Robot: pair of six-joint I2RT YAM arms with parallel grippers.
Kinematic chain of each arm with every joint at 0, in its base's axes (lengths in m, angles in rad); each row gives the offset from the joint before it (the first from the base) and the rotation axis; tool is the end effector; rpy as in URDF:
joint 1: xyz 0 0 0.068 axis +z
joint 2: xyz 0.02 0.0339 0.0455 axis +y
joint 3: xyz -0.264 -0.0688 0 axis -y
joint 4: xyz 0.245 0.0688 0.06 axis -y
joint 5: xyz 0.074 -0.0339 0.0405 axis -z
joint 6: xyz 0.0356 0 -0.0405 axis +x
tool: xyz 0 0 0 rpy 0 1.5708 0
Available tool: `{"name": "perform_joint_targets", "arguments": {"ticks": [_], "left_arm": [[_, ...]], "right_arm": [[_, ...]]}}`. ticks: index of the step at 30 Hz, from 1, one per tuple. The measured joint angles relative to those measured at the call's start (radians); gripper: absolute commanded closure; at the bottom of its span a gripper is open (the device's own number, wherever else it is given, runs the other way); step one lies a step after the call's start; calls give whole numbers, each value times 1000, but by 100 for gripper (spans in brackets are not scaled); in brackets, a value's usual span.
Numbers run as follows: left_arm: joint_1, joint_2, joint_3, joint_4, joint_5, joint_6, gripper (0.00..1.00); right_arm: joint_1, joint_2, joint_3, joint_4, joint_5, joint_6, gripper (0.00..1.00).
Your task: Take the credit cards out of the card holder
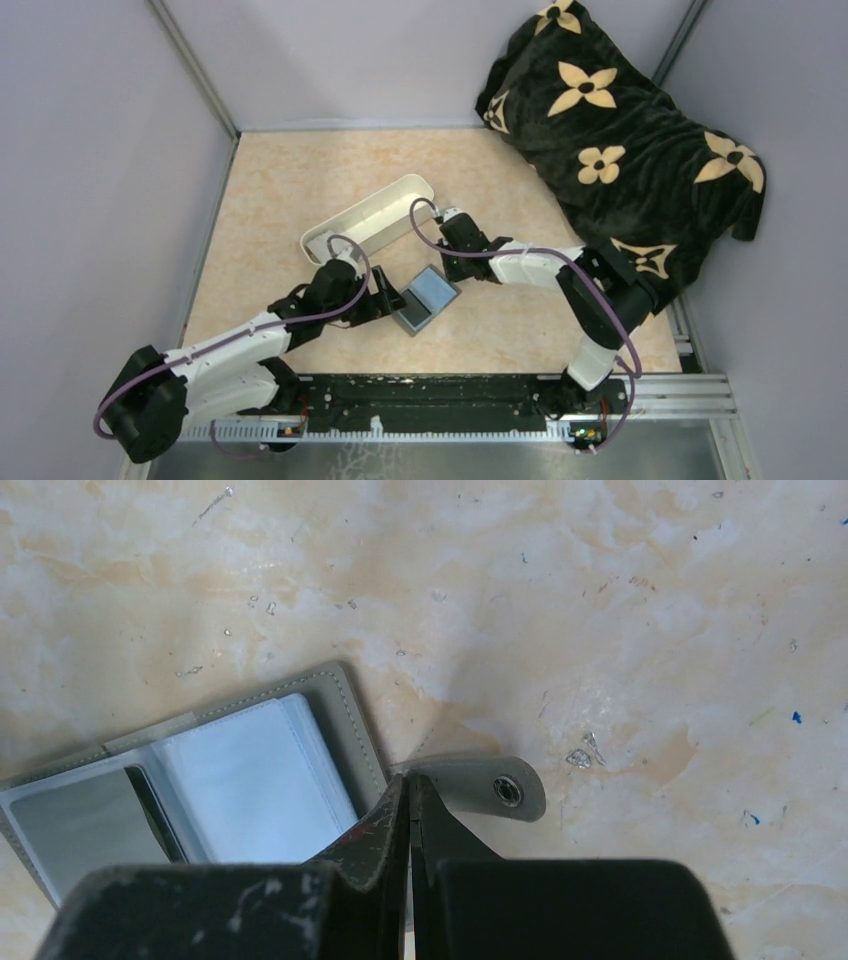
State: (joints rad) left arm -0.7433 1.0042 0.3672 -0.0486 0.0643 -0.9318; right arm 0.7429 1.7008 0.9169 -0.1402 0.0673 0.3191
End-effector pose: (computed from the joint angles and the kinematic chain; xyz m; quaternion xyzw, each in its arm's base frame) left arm 0.1425 -0.1341 0.1694 -0.0713 0.9005 -0.3375 0.2649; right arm 0.2491 0.2256 0.1574 -0.1889 0.9287 0.1333 0.2900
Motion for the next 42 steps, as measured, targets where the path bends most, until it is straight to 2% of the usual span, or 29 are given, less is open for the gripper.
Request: {"name": "perform_joint_targets", "arguments": {"ticks": [6, 24, 31, 39, 42], "left_arm": [[0, 0, 37, 17, 37, 0, 4], [-14, 47, 43, 92, 75, -23, 4], [-14, 74, 43, 104, 75, -22, 4], [-14, 82, 45, 156, 87, -10, 4], [-14, 82, 45, 216, 107, 10, 3]], "right_arm": [[0, -39, -55, 47, 2, 23, 100], [0, -211, -171, -114, 18, 189, 100], [1, -237, -171, -119, 18, 195, 100], [8, -413, -165, -53, -17, 162, 100], [8, -414, -145, -23, -53, 152, 100]]}}
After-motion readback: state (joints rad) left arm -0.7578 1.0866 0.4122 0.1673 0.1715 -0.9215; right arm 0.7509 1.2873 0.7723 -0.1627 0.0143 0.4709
